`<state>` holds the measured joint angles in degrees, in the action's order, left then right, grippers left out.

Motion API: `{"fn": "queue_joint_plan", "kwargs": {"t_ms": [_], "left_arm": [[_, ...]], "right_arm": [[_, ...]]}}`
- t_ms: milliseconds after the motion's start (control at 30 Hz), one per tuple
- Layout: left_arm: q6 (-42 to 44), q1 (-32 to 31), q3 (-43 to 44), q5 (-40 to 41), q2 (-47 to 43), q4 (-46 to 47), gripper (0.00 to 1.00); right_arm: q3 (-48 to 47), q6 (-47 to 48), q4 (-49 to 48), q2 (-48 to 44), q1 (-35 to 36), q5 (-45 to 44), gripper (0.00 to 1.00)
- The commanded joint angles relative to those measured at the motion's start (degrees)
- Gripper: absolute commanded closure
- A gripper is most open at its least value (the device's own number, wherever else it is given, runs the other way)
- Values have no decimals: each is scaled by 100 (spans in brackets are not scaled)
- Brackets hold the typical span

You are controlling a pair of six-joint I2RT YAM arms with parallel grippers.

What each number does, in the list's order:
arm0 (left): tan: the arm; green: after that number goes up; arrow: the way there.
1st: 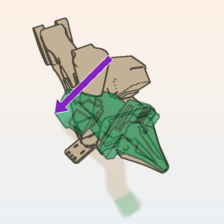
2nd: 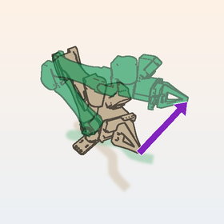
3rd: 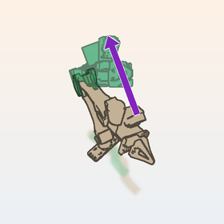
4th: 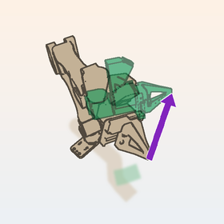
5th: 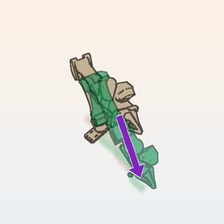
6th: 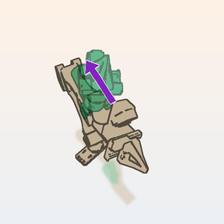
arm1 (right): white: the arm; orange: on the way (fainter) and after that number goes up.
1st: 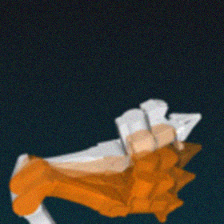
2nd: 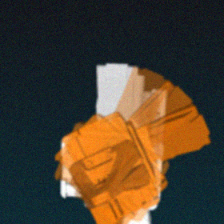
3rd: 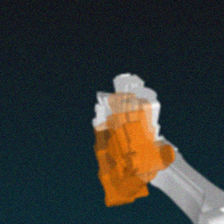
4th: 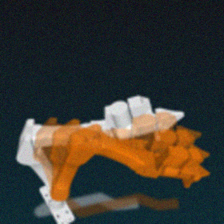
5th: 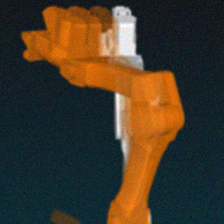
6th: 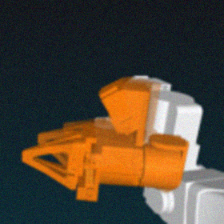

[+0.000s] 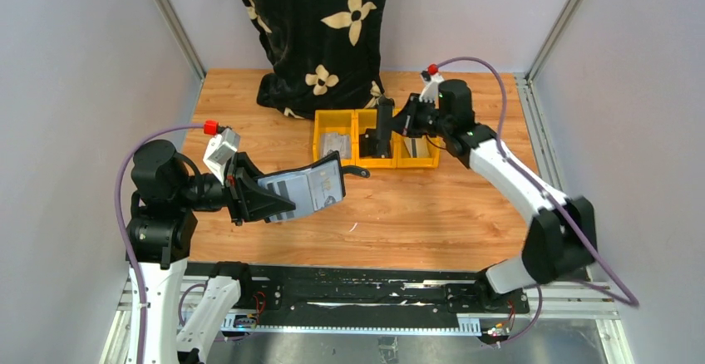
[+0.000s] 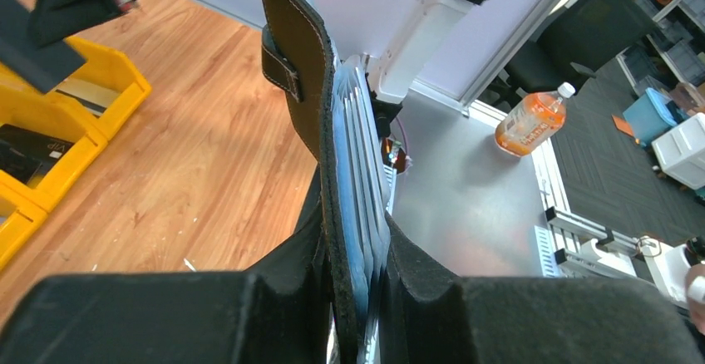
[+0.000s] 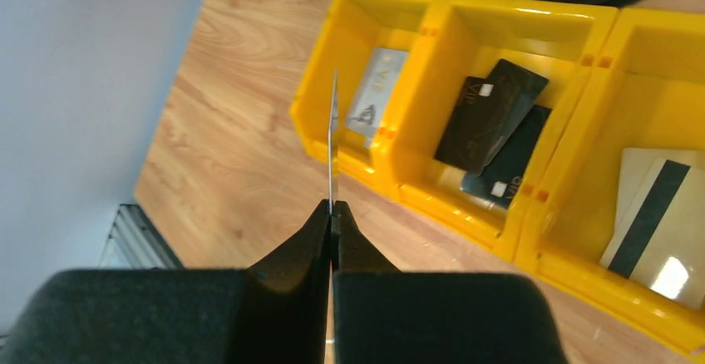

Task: Take the credit cards out of the card holder
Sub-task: Place the credit card in the storage box.

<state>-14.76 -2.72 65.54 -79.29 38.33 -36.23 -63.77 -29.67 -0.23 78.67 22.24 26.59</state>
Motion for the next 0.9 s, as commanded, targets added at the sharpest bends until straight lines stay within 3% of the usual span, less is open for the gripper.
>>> {"fn": "queue_joint_plan", "kwargs": {"t_ms": [0, 233, 467, 533, 667, 867], "left_arm": [[121, -29, -63, 0, -17, 37, 100], [320, -34, -66, 52, 14, -119, 100], [374, -33, -25, 47, 85, -130, 100], [373, -35, -23, 41, 84, -127, 100], [369, -31, 42, 31, 62, -126, 100], [344, -35, 132, 20, -15, -136, 100]], "right_arm": [[-853, 451, 427, 1202, -53, -435, 100], [-2345, 509, 869, 3219, 64, -475, 100], [-2422, 502, 867, 3691, 360, -1125, 100], [-2332, 519, 778, 3671, 413, -1274, 93], [-2487, 611, 1006, 3469, 533, -1423, 70], [-2375, 846, 1339, 2553, 667, -2237, 56]]}}
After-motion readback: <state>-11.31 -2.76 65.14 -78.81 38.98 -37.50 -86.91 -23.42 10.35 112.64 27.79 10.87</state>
